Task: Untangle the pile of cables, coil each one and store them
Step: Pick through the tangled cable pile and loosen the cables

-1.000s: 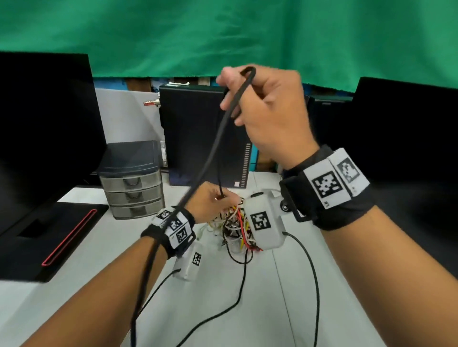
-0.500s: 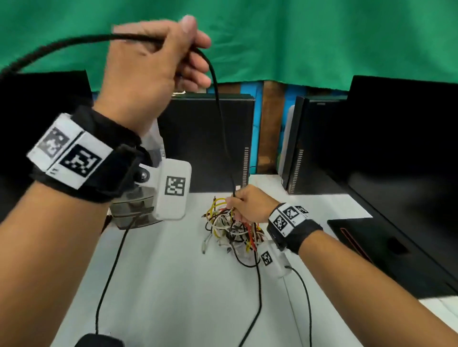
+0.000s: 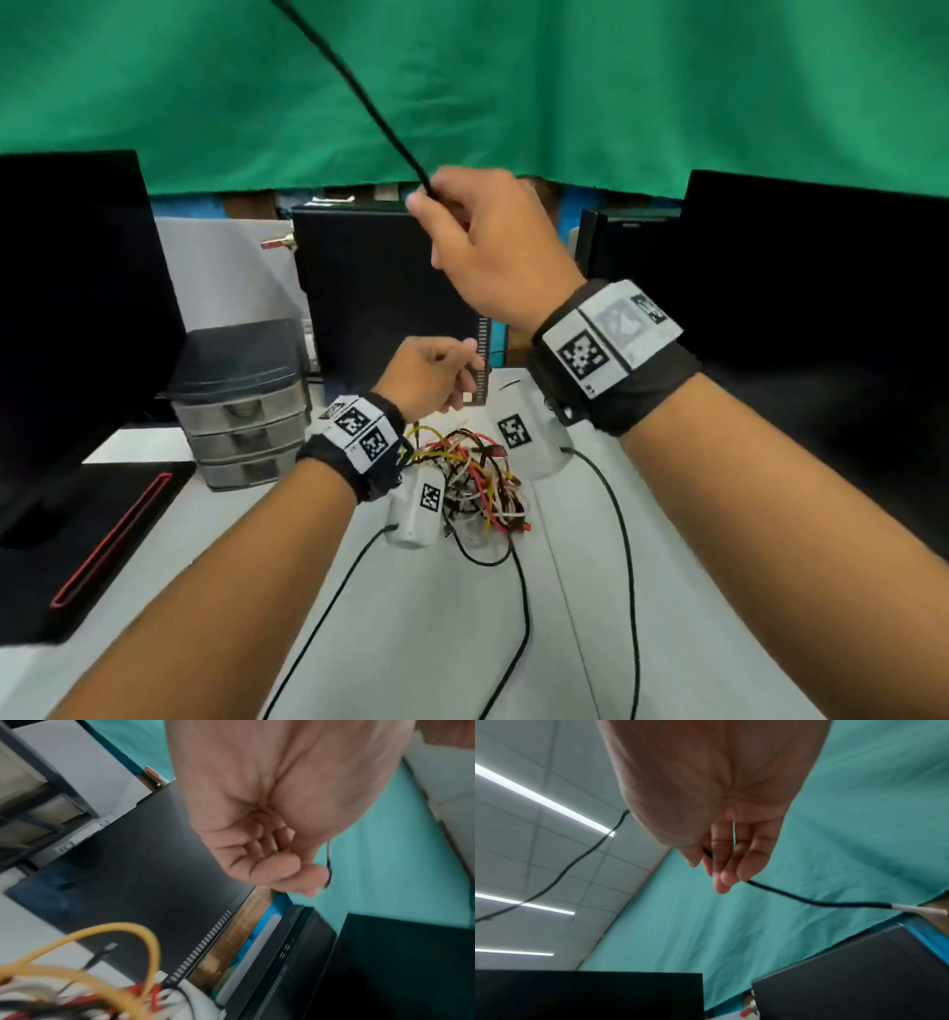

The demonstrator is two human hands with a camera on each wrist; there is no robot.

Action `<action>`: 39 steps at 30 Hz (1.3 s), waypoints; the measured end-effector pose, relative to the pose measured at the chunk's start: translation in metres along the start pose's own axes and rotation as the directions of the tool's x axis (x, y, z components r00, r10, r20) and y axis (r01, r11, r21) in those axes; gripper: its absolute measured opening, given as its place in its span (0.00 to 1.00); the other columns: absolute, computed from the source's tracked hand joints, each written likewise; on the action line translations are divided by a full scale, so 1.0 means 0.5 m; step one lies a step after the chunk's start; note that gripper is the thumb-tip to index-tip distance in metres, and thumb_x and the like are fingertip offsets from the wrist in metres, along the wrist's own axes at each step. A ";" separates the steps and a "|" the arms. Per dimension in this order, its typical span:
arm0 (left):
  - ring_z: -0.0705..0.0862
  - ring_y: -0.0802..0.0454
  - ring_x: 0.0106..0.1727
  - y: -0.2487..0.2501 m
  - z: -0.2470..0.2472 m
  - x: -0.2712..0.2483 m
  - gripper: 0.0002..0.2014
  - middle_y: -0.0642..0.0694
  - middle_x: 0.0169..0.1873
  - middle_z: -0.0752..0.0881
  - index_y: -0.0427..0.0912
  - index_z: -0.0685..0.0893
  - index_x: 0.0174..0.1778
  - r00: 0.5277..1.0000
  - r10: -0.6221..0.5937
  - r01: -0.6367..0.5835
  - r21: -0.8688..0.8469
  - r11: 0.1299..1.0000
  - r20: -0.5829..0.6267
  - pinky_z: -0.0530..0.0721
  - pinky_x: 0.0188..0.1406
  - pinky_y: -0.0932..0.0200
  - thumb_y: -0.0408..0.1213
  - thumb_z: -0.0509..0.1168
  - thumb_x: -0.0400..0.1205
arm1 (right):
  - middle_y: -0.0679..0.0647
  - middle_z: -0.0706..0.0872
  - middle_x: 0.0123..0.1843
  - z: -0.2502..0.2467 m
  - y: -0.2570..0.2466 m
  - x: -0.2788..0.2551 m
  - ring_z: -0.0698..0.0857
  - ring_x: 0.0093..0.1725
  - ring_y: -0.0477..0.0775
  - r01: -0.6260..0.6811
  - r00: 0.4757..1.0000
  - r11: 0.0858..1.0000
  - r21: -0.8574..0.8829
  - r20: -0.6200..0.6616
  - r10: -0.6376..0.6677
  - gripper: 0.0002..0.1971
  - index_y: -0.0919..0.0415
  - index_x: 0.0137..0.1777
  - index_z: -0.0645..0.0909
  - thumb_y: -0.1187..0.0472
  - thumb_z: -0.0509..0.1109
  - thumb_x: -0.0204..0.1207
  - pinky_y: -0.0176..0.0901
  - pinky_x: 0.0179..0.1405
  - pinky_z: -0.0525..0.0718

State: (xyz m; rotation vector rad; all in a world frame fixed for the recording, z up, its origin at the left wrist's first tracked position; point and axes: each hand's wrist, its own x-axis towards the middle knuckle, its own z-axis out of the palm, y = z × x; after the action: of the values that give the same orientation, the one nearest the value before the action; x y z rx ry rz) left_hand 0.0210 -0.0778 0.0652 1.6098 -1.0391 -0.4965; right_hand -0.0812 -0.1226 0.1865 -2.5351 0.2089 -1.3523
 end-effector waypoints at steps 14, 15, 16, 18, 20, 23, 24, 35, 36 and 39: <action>0.48 0.44 0.88 -0.136 0.090 -0.078 0.53 0.51 0.87 0.58 0.64 0.64 0.83 0.817 -0.154 -0.482 0.805 0.346 0.555 0.54 0.85 0.35 0.73 0.74 0.61 | 0.53 0.90 0.47 -0.003 0.346 -0.339 0.88 0.52 0.60 -0.559 0.657 0.759 -0.335 0.380 0.652 0.09 0.50 0.44 0.83 0.54 0.65 0.84 0.50 0.52 0.85; 0.47 0.41 0.87 -0.142 0.101 -0.078 0.53 0.48 0.87 0.54 0.63 0.64 0.83 0.781 -0.237 -0.539 0.815 0.215 0.578 0.56 0.82 0.30 0.68 0.78 0.61 | 0.53 0.90 0.45 -0.012 0.359 -0.351 0.88 0.50 0.61 -0.585 0.622 0.715 -0.383 0.354 0.698 0.11 0.51 0.41 0.81 0.52 0.64 0.85 0.49 0.51 0.85; 0.49 0.37 0.86 -0.152 0.103 -0.076 0.50 0.46 0.87 0.53 0.60 0.67 0.82 0.765 -0.290 -0.573 0.813 0.101 0.575 0.61 0.79 0.29 0.63 0.80 0.63 | 0.53 0.90 0.43 -0.017 0.369 -0.360 0.89 0.48 0.61 -0.620 0.611 0.684 -0.384 0.312 0.728 0.14 0.53 0.40 0.81 0.49 0.63 0.85 0.51 0.51 0.86; 0.59 0.34 0.81 -0.162 0.087 -0.078 0.36 0.43 0.83 0.60 0.54 0.74 0.77 0.794 -0.267 -0.576 0.817 -0.039 0.547 0.70 0.73 0.35 0.49 0.77 0.72 | 0.55 0.91 0.37 -0.034 0.372 -0.360 0.89 0.42 0.58 -0.761 0.604 0.627 -0.169 0.169 0.779 0.21 0.58 0.40 0.83 0.46 0.59 0.87 0.54 0.50 0.88; 0.67 0.35 0.74 -0.179 0.043 -0.075 0.23 0.42 0.77 0.68 0.51 0.77 0.72 0.840 -0.213 -0.528 0.843 -0.102 0.500 0.74 0.69 0.41 0.41 0.68 0.80 | 0.60 0.91 0.35 -0.053 0.363 -0.342 0.87 0.35 0.57 -0.841 0.529 0.519 0.156 0.030 0.848 0.26 0.64 0.43 0.84 0.45 0.55 0.89 0.50 0.38 0.86; 0.71 0.37 0.72 -0.198 -0.051 -0.076 0.19 0.44 0.73 0.72 0.52 0.77 0.72 0.909 -0.252 -0.368 0.924 -0.108 0.332 0.81 0.62 0.43 0.43 0.62 0.84 | 0.65 0.91 0.38 -0.078 0.366 -0.315 0.87 0.34 0.59 -0.886 0.436 0.417 0.204 0.061 0.898 0.25 0.66 0.47 0.84 0.47 0.54 0.90 0.45 0.33 0.82; 0.72 0.38 0.72 -0.204 -0.080 -0.076 0.20 0.45 0.73 0.73 0.54 0.76 0.74 0.929 -0.254 -0.301 0.949 -0.096 0.269 0.82 0.60 0.44 0.46 0.61 0.84 | 0.65 0.91 0.39 -0.082 0.377 -0.310 0.87 0.36 0.59 -0.912 0.409 0.403 0.075 0.117 0.905 0.23 0.66 0.48 0.84 0.49 0.56 0.90 0.46 0.34 0.83; 0.87 0.45 0.50 -0.140 -0.093 -0.072 0.10 0.48 0.48 0.89 0.52 0.88 0.54 0.997 0.008 0.062 0.884 0.463 -0.074 0.82 0.46 0.55 0.48 0.69 0.80 | 0.53 0.88 0.52 -0.009 0.223 -0.273 0.85 0.53 0.55 -0.617 0.686 0.755 -0.222 0.318 0.654 0.11 0.55 0.57 0.84 0.50 0.65 0.86 0.51 0.55 0.84; 0.87 0.44 0.49 -0.132 -0.078 -0.077 0.08 0.48 0.46 0.88 0.51 0.89 0.51 0.996 0.051 0.039 0.842 0.538 -0.079 0.83 0.46 0.54 0.47 0.70 0.79 | 0.50 0.87 0.49 0.013 0.192 -0.279 0.85 0.52 0.51 -0.648 0.671 0.753 -0.115 0.382 0.636 0.14 0.54 0.55 0.85 0.46 0.64 0.86 0.50 0.54 0.83; 0.87 0.44 0.49 -0.124 -0.039 -0.096 0.07 0.47 0.48 0.89 0.49 0.90 0.50 0.967 0.186 -0.023 0.669 0.743 -0.173 0.85 0.48 0.51 0.41 0.73 0.76 | 0.50 0.90 0.50 0.066 0.135 -0.308 0.87 0.51 0.46 -0.726 0.578 0.687 -0.001 0.541 0.611 0.20 0.54 0.55 0.86 0.39 0.62 0.84 0.44 0.52 0.82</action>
State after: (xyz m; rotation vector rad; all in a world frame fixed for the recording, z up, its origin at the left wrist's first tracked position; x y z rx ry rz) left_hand 0.0335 -0.0265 0.0042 2.1538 -1.1930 0.1834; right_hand -0.1397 -0.1440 0.0268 -2.1377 0.7791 -0.3597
